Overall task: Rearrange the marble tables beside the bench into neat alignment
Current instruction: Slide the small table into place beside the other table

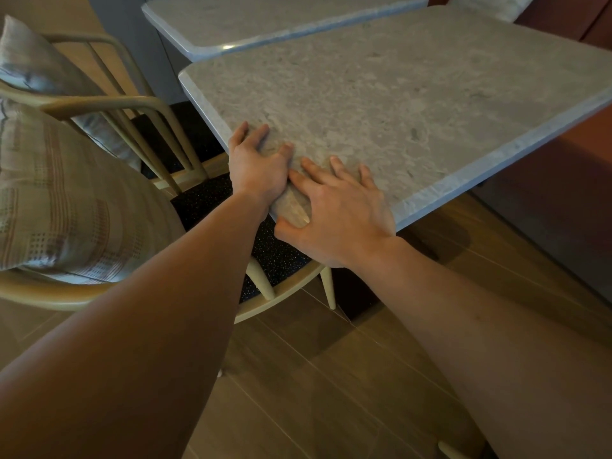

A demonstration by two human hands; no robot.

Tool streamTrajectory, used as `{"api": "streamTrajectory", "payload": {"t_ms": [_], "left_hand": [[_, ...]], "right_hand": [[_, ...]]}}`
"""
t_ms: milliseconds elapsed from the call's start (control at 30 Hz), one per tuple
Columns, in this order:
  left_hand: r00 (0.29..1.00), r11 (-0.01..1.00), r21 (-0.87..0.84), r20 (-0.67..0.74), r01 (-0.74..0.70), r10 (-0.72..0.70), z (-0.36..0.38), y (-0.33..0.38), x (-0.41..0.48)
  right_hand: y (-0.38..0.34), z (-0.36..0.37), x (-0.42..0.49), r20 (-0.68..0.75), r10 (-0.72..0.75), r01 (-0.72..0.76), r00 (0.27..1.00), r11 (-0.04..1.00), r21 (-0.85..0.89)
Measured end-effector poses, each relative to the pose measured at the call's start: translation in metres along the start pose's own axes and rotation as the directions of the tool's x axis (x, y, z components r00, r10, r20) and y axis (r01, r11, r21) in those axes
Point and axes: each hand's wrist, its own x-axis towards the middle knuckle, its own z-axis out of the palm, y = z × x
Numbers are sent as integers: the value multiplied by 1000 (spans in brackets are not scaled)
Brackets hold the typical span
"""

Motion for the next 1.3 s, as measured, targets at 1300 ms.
{"api": "streamTrajectory", "payload": {"t_ms": [1300], "left_hand": [[997,998,56,77,-7,2,-29,-9,25]], "right_hand": [[-30,7,19,22,43,-42,999,999,-27]]}}
